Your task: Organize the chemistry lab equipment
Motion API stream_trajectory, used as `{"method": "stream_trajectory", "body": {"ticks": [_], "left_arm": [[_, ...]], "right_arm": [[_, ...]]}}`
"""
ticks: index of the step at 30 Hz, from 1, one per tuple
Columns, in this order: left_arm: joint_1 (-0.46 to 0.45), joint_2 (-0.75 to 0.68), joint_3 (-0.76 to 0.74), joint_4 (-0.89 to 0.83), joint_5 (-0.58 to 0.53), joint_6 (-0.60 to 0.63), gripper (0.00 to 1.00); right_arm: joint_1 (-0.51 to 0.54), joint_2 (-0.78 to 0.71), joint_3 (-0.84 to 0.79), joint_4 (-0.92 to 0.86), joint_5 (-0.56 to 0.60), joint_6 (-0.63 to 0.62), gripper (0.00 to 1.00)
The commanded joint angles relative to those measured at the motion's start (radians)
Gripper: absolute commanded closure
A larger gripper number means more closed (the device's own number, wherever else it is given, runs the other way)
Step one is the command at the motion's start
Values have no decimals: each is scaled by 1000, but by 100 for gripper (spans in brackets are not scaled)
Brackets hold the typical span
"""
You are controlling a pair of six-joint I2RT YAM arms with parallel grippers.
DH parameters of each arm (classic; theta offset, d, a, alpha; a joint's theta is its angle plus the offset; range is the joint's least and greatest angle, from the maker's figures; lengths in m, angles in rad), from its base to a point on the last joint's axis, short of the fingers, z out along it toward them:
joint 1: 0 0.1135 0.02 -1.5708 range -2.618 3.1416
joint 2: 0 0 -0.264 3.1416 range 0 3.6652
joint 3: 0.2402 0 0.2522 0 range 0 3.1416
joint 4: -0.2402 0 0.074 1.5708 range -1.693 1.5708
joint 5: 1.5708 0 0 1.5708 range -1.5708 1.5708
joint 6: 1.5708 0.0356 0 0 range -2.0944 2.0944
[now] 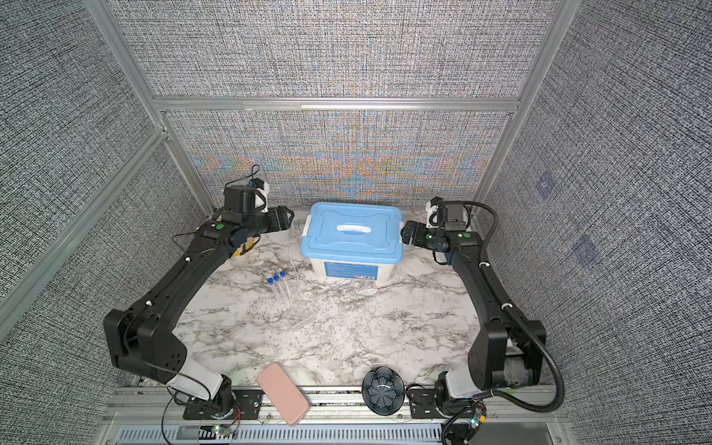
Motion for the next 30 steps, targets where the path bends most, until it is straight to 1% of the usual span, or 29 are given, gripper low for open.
{"method": "stream_trajectory", "body": {"ticks": [1,3,5,6,7,8,11,14,15,16,17,18,21,22,23,26,28,30], "left_arm": [[8,-93,-66,49,-110,43,17],[9,-176,-152,90,-176,63,11],[8,-276,-285,154,-281,82,6],[9,-322,-345,182,-326,87,2],[10,-374,-418,222,-380,95,1],[11,-423,-485,260,-422,110,1],[19,-522,-642,347,-501,168,1],[50,-561,-755,396,-555,180,1],[63,-561,-789,422,-567,181,1],[80,-559,-830,463,-578,189,1],[96,-555,-868,510,-585,201,1],[112,-552,-897,546,-579,215,1],[146,-526,-992,696,-557,262,1],[149,-502,-1032,790,-555,296,1],[148,-473,-1065,876,-543,339,1],[151,-380,-1105,1026,-479,416,1],[150,-307,-1103,1085,-464,414,1],[155,-220,-1118,1208,-468,416,1]], "right_arm": [[-5,-112,-68,112,89,-2,1],[-7,-201,-166,206,163,7,1],[-9,-299,-294,330,237,16,1],[-9,-336,-357,360,275,23,1],[-11,-376,-401,372,316,33,1],[-12,-410,-447,393,333,18,1],[-21,-477,-567,441,339,-21,1],[-32,-530,-688,498,377,-69,1],[-35,-543,-734,546,377,-90,1],[-37,-553,-799,637,350,-145,1],[-37,-553,-867,736,323,-205,1],[-37,-546,-913,802,324,-225,1],[-40,-495,-1011,951,334,-260,1],[-41,-462,-1036,999,335,-267,1],[-41,-420,-1053,1050,323,-273,1],[-43,-263,-1091,1248,266,-295,1],[-43,-167,-1086,1378,207,-316,1],[-48,-100,-1036,1371,189,-270,1]]}}
